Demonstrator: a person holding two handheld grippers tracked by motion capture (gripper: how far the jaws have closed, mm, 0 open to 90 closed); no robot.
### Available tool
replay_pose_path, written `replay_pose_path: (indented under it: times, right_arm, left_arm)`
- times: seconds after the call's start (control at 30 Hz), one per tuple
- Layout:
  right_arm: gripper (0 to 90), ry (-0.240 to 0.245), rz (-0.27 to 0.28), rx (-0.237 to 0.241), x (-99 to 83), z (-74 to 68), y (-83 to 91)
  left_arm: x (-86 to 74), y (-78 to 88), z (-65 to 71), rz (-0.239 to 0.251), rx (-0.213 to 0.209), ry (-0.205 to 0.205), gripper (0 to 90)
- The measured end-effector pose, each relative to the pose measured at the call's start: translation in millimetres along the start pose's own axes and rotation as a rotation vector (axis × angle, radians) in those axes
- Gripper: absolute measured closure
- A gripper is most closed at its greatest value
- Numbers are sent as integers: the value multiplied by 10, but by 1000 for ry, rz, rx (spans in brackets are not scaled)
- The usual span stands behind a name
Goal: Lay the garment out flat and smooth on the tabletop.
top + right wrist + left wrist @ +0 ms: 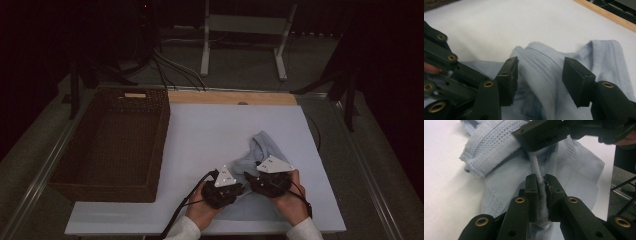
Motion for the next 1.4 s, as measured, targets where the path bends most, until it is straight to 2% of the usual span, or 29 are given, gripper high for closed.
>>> replay_pose_path:
  times: [0.17,0.3,0.33,0.43,0.5,0.63,0.77,0.9,1.07,1.2,1.3,1.4]
  right_arm:
    - [431,20,-9,23,19,-51,-66]
    - [462,28,-50,16,-18,-40,-136]
    - [482,29,-62,16,-30,-33,-152]
    - [618,23,-92,7,-65,-10,-185]
    - [744,9,-92,5,-69,13,-180]
    - [805,-61,-50,8,-36,92,-95]
    - [811,-132,9,-4,-19,208,45]
    - [803,-178,35,-23,-72,325,170]
    - [784,-222,33,-56,-210,434,248]
    - [752,-258,11,-75,-335,516,274]
    - [675,-280,-5,-105,-405,563,285]
    - [613,-309,-5,-159,-436,634,316]
  left_arm:
    - [-10,-8,19,-3,-2,-6,823]
    - [-18,-14,27,-9,-2,-11,826]
    - [-19,-15,27,-12,-2,-12,826]
    - [-22,-20,29,-15,-3,-17,827]
    - [-28,-26,30,-19,-5,-16,828]
    - [-39,-36,30,-24,-5,-15,829]
    - [-49,-39,27,-27,-4,-13,830]
    - [-48,-38,25,-26,-4,-11,830]
    - [-63,-35,19,-31,-4,-14,831]
    - [-69,-35,21,-31,-5,-13,832]
    - [-69,-33,18,-32,-4,-15,833]
    - [-70,-32,18,-32,-2,-15,833]
Point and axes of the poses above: each handheld gripper's, and its own axes: y roughly backward along the jaws, x roughly out of its top, z roughly to its right, the point moved 5 cm from there along -y, roughly forward along the jaws, and after that the axes turned 2 degrees about y, right-handed, at the moved point
